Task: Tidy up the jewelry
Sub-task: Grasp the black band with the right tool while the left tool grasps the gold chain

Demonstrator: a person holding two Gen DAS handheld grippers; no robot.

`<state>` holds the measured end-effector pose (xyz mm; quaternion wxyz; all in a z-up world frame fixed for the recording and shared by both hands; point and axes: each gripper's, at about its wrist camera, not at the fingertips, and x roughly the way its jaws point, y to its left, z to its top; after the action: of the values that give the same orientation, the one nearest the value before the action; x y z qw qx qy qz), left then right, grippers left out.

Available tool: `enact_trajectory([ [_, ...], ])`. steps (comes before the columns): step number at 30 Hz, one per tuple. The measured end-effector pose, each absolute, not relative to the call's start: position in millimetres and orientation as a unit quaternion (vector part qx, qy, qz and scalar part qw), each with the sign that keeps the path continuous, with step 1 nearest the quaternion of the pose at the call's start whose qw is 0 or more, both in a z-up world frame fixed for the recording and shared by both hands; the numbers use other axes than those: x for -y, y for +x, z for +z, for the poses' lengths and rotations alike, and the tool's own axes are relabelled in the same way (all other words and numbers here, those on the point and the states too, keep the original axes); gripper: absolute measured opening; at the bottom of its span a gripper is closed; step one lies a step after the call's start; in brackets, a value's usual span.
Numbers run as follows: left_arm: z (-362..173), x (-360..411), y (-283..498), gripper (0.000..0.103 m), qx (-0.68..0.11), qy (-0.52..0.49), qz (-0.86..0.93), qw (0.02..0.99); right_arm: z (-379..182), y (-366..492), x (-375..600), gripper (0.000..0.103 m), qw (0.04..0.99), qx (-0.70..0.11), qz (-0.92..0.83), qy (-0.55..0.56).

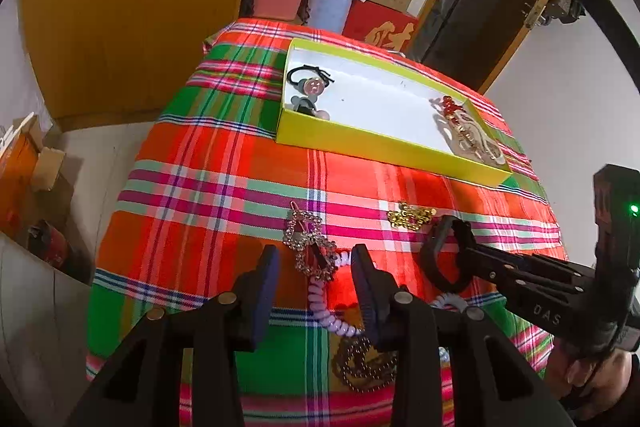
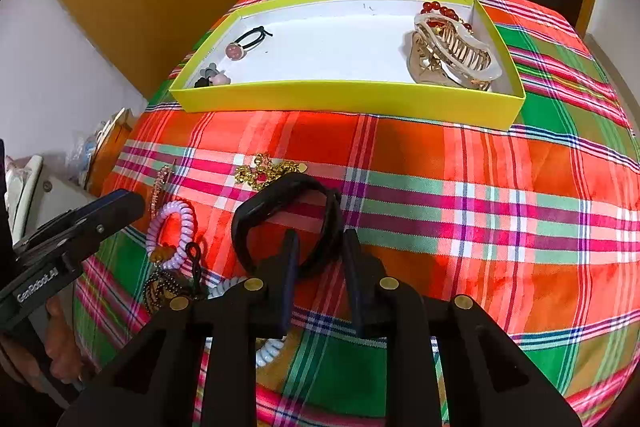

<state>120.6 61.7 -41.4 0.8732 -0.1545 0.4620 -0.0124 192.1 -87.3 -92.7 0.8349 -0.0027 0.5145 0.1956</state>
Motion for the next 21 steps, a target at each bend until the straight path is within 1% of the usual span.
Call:
enact_trajectory([
  [5, -49.2, -62.4, 129.3, 0.037, -0.468, -0.162, -0.008, 0.869, -91.8, 194.0, 87.8, 0.010, 0.840, -0.508, 0.191, -0.015],
  [12, -55.5, -61.9, 137.3, 0.036, -0.472, -0.160, 0.001, 0.867, -90.8, 192.9, 91.0, 0.009, 0.842, -0.504, 0.191, -0.022],
  [13, -55.4, -61.6, 138.2, 0.035, -0.472, -0.159, 0.001, 0.867, -90.2, 192.2, 92.1, 0.009, 0.843, -0.503, 0.190, -0.022],
  [14, -55.8, -61.3, 138.6, 0.027, -0.473, -0.157, 0.001, 0.867, -89.9, 192.2, 92.5, 0.009, 0.843, -0.503, 0.189, -0.022],
  [15, -56.1, -61.1, 139.3, 0.024, -0.473, -0.156, 0.000, 0.867, -89.6, 192.4, 93.6, 0.009, 0.844, -0.502, 0.188, -0.022],
  [16, -56.4, -61.0, 139.4, 0.024, -0.473, -0.155, 0.000, 0.867, -89.1, 192.4, 95.1, 0.009, 0.844, -0.502, 0.188, -0.022],
  [18, -55.7, -60.7, 138.7, 0.017, -0.468, -0.153, -0.003, 0.870, -88.2, 192.3, 97.7, 0.009, 0.845, -0.500, 0.185, -0.020],
  [19, -55.0, -60.5, 137.8, 0.016, -0.467, -0.151, -0.003, 0.871, -87.4, 191.9, 99.5, 0.008, 0.846, -0.500, 0.184, -0.019],
  [21, -52.8, -60.7, 136.7, 0.011, -0.464, -0.150, -0.002, 0.873, -85.7, 191.2, 102.2, 0.008, 0.847, -0.498, 0.183, -0.017],
])
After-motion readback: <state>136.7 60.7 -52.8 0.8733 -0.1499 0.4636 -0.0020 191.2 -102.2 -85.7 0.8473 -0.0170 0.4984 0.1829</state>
